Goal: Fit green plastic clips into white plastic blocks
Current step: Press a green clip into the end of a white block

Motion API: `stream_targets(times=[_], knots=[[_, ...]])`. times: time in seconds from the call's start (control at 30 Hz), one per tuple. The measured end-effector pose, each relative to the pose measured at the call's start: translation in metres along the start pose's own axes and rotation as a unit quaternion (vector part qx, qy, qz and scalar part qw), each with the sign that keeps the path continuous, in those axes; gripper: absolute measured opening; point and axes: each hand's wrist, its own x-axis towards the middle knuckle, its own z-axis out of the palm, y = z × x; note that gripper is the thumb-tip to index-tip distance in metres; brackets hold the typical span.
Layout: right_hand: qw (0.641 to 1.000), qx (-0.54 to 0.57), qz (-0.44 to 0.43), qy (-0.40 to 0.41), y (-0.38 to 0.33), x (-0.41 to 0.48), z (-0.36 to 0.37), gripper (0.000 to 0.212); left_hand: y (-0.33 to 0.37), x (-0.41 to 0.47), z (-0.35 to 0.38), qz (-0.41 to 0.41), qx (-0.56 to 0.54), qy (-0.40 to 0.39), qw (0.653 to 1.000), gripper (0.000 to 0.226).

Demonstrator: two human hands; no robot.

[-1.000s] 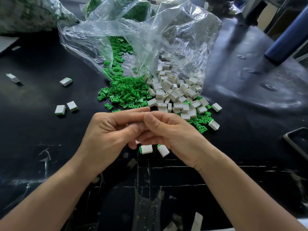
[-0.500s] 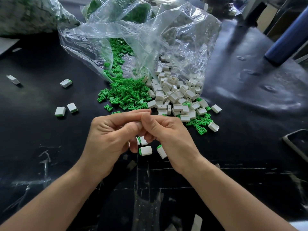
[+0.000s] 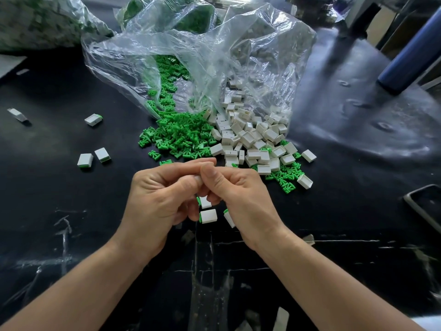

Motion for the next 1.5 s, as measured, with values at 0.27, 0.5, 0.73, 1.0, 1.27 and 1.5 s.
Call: stream_targets(times=[0.27,0.5,0.73,1.0,1.27,1.5], knots=[[1.0,0.0,0.004,0.002,-0.0018,-0.0004,0.0001,0.032,-0.0006,0.0012,-0.0012,-0.022,-0.01,-0.001,1.0,0.024],[1.0,-0.018,0.018,0.013,-0.001,0.0003,-0.0011,0.033,-0.0003,0.0018,-0.002,-0.023,-0.017,-0.005,1.0,0.023],[0.998,-0.042,0.033,0.034,0.0021,0.0007,-0.0002,0.031,0.0007,0.0006,-0.0025,-0.033,-0.023,-0.011,0.999,0.023],[0.999,-0.019,0.034,0.013,0.0047,0.0013,0.0029,0.033,0.0016,0.0028,-0.0028,-0.023,-0.015,-0.018,0.999,0.022],[0.998,0.052,0.008,-0.022,0.0002,-0.001,0.0055,0.021,-0.0007,0.0014,-0.0013,0.007,-0.007,-0.016,1.0,0.022],[0.997,0.069,-0.009,-0.02,0.0007,-0.0016,0.0059,0.023,-0.0011,0.0017,-0.0011,0.009,-0.011,-0.02,1.0,0.021]])
